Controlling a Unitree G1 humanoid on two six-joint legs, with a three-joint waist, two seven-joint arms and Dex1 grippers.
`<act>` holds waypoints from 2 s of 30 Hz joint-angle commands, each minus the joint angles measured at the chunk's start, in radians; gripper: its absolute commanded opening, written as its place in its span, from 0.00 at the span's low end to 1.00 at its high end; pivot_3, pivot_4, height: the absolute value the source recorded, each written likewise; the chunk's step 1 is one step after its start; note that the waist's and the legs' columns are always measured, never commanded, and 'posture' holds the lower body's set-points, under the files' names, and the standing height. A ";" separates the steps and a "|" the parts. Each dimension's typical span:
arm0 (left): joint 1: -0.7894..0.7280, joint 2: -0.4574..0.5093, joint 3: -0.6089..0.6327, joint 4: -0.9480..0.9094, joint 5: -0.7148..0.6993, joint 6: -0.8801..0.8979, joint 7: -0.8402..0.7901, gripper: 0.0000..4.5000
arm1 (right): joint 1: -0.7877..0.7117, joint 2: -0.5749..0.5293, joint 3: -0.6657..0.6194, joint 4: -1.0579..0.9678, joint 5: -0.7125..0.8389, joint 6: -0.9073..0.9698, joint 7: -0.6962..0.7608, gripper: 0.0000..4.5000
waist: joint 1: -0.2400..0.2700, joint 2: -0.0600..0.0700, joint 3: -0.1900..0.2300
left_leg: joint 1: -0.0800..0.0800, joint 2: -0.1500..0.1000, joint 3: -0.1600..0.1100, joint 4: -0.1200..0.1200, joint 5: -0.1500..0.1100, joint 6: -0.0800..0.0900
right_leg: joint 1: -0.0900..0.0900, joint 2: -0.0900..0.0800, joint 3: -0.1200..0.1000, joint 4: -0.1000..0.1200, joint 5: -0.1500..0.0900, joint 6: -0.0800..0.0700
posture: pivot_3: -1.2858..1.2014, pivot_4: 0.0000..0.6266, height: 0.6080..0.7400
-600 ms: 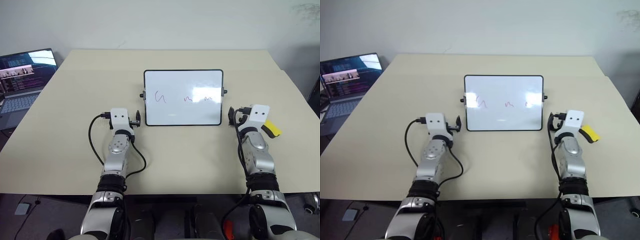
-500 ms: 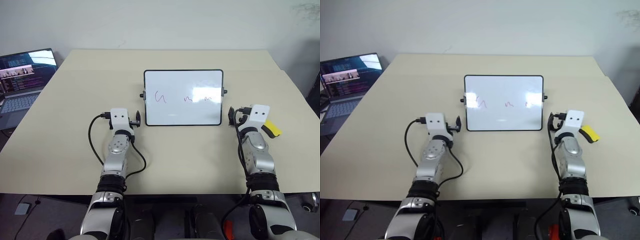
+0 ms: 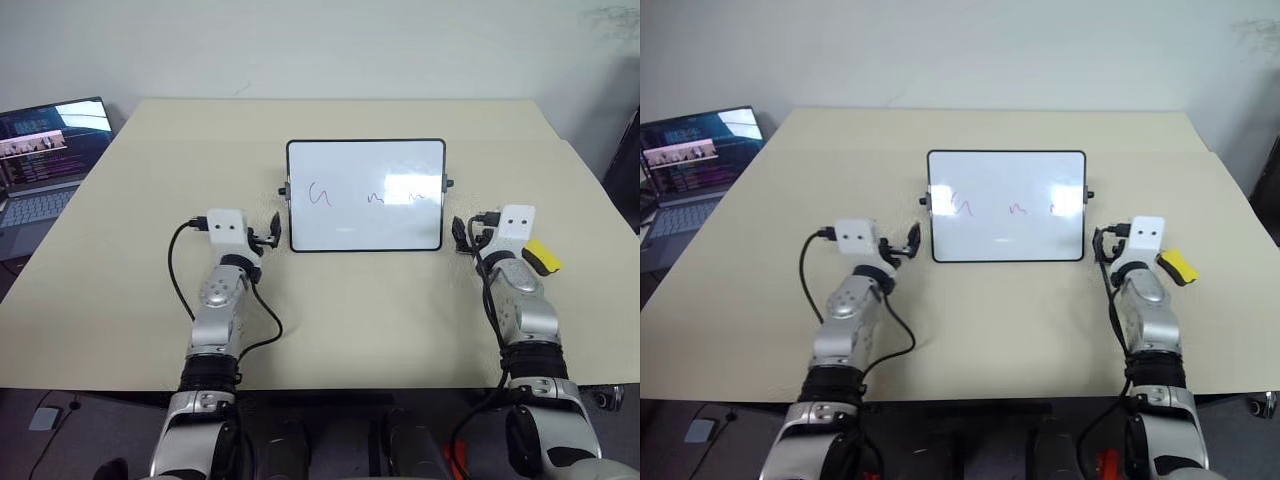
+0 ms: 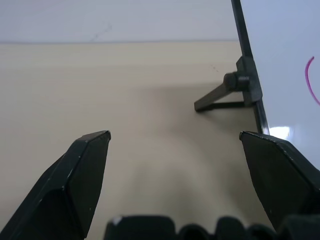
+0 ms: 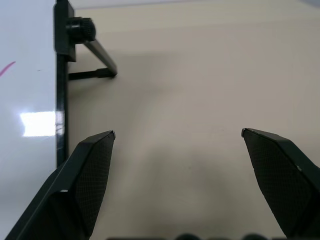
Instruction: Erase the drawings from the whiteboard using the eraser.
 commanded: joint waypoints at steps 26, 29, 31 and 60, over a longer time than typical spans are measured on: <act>-0.224 0.294 -0.259 -0.368 -0.293 0.522 -0.723 1.00 | 0.074 -0.561 -0.090 -0.146 0.154 0.460 0.471 0.99 | 0.001 -0.001 0.003 | -0.003 0.000 0.003 0.001 -0.002 0.002 | -0.001 0.000 0.001 -0.002 -0.001 0.001 | 0.52 0.24 1.00; -0.225 0.285 -0.303 -0.369 -0.265 0.515 -0.735 1.00 | 0.049 -0.575 -0.074 -0.063 0.141 0.462 0.472 0.99 | -0.001 -0.001 0.003 | -0.002 0.000 0.004 0.001 -0.002 0.002 | -0.001 0.000 0.002 -0.002 -0.001 0.001 | 0.52 0.24 1.00; -0.224 0.281 -0.316 -0.371 -0.255 0.515 -0.737 1.00 | 0.034 -0.580 -0.056 -0.019 0.128 0.454 0.474 0.99 | 0.001 -0.001 0.004 | -0.002 0.000 0.004 0.001 -0.002 0.002 | -0.001 0.000 0.002 -0.002 -0.001 0.001 | 0.52 0.24 1.00; -0.159 0.325 -0.292 -0.415 -0.235 0.522 -0.741 1.00 | -0.075 -0.527 0.028 0.294 0.041 0.277 0.543 0.26 | 0.000 -0.002 0.004 | -0.001 0.000 0.006 0.001 -0.002 0.003 | -0.001 0.000 0.004 -0.002 -0.001 0.002 | 0.52 0.24 1.00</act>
